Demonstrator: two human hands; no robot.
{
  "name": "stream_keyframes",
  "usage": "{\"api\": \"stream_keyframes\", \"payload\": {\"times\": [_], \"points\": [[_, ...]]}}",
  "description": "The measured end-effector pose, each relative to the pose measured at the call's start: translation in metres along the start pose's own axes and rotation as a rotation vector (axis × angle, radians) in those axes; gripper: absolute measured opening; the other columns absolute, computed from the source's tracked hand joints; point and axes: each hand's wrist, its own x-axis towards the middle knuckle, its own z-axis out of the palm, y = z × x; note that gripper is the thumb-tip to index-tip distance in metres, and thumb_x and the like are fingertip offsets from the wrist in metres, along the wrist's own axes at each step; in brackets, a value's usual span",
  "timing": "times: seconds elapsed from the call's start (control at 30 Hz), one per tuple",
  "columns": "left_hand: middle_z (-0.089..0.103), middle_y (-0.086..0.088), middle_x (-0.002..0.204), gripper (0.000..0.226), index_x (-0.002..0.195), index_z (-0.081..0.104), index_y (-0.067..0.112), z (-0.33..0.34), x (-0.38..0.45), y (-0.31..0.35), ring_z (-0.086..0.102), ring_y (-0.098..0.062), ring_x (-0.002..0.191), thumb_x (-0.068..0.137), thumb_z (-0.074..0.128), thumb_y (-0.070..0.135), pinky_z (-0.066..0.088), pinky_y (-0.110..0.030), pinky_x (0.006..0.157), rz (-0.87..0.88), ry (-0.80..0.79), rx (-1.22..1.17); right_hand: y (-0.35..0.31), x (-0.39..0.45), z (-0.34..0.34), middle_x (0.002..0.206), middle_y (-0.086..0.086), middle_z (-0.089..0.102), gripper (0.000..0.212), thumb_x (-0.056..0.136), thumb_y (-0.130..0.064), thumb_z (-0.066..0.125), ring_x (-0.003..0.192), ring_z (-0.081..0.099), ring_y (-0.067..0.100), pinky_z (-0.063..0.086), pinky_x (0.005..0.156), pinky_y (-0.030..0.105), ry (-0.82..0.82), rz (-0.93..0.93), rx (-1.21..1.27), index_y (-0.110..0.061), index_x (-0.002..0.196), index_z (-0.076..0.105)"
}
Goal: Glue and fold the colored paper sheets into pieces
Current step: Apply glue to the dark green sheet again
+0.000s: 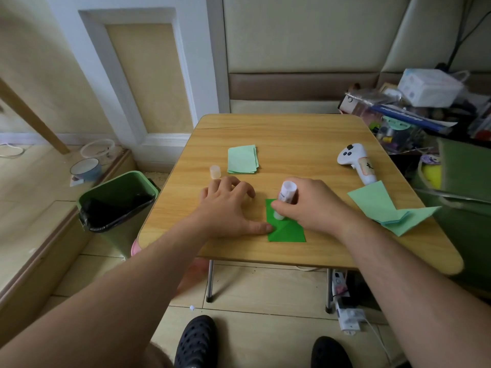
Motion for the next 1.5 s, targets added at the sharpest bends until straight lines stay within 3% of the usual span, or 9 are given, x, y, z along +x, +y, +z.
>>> {"api": "stream_keyframes", "payload": {"times": [0.33, 0.47, 0.67, 0.8, 0.97, 1.17, 1.37, 1.5], "points": [[0.030, 0.007, 0.148, 0.089, 0.126, 0.041, 0.051, -0.002, 0.000, -0.001, 0.025, -0.026, 0.141, 0.054, 0.056, 0.101, 0.021, -0.049, 0.116, 0.010, -0.014, 0.004, 0.011, -0.002, -0.019, 0.073, -0.001, 0.065, 0.018, 0.087, -0.031, 0.070, 0.069, 0.057, 0.018, 0.042, 0.058, 0.032, 0.081, 0.041, -0.071, -0.018, 0.077, 0.061], [0.029, 0.006, 0.149, 0.088, 0.126, 0.041, 0.051, -0.001, 0.000, -0.001, 0.025, -0.027, 0.142, 0.055, 0.057, 0.100, 0.021, -0.049, 0.117, 0.009, -0.015, 0.012, 0.000, 0.000, -0.010, 0.075, -0.001, 0.066, 0.023, 0.090, -0.038, 0.070, 0.067, 0.055, 0.014, 0.043, 0.060, 0.031, 0.152, 0.011, 0.060, -0.019, 0.082, 0.062], [0.031, 0.006, 0.149, 0.090, 0.126, 0.041, 0.050, 0.001, -0.001, -0.001, 0.025, -0.026, 0.142, 0.052, 0.051, 0.101, 0.022, -0.047, 0.116, 0.014, 0.007, 0.009, -0.008, 0.002, 0.016, 0.077, -0.007, 0.066, 0.029, 0.091, -0.052, 0.071, 0.070, 0.058, 0.012, 0.042, 0.058, 0.031, 0.074, -0.023, 0.045, -0.024, 0.087, 0.063], [0.030, 0.006, 0.150, 0.088, 0.126, 0.042, 0.049, -0.001, -0.001, 0.000, 0.025, -0.026, 0.142, 0.056, 0.056, 0.099, 0.021, -0.048, 0.117, 0.016, 0.002, 0.005, -0.002, 0.004, 0.007, 0.078, -0.004, 0.068, 0.024, 0.088, -0.044, 0.069, 0.073, 0.061, 0.019, 0.049, 0.064, 0.038, 0.077, 0.023, -0.004, -0.021, 0.083, 0.061], [0.029, 0.006, 0.150, 0.088, 0.127, 0.041, 0.049, -0.003, -0.001, 0.000, 0.024, -0.026, 0.142, 0.057, 0.058, 0.099, 0.020, -0.048, 0.117, 0.018, -0.018, -0.005, 0.012, -0.001, -0.013, 0.074, 0.000, 0.064, 0.021, 0.087, -0.034, 0.068, 0.068, 0.055, 0.019, 0.039, 0.057, 0.033, 0.108, 0.088, -0.061, -0.018, 0.078, 0.059], [0.030, 0.007, 0.148, 0.088, 0.126, 0.041, 0.050, -0.002, -0.001, 0.000, 0.025, -0.026, 0.141, 0.055, 0.057, 0.100, 0.022, -0.049, 0.116, 0.014, -0.013, 0.001, 0.002, -0.002, -0.008, 0.071, -0.002, 0.064, 0.023, 0.089, -0.037, 0.069, 0.066, 0.055, 0.017, 0.041, 0.057, 0.032, 0.170, 0.030, 0.036, -0.018, 0.079, 0.060], [0.030, 0.007, 0.149, 0.095, 0.127, 0.040, 0.051, -0.002, -0.002, -0.001, 0.024, -0.026, 0.142, 0.049, 0.053, 0.102, 0.022, -0.047, 0.115, 0.025, -0.020, 0.015, -0.011, -0.003, 0.011, 0.076, -0.007, 0.066, 0.029, 0.089, -0.051, 0.074, 0.068, 0.057, 0.010, 0.042, 0.058, 0.030, 0.028, -0.026, 0.066, -0.024, 0.086, 0.064], [0.029, 0.007, 0.149, 0.095, 0.128, 0.040, 0.051, -0.004, -0.003, -0.001, 0.022, -0.026, 0.143, 0.049, 0.054, 0.102, 0.021, -0.047, 0.117, 0.029, -0.032, 0.007, -0.002, -0.004, 0.003, 0.077, -0.006, 0.068, 0.023, 0.087, -0.045, 0.074, 0.071, 0.059, 0.013, 0.043, 0.061, 0.030, 0.018, 0.021, 0.044, -0.024, 0.083, 0.065]]}}
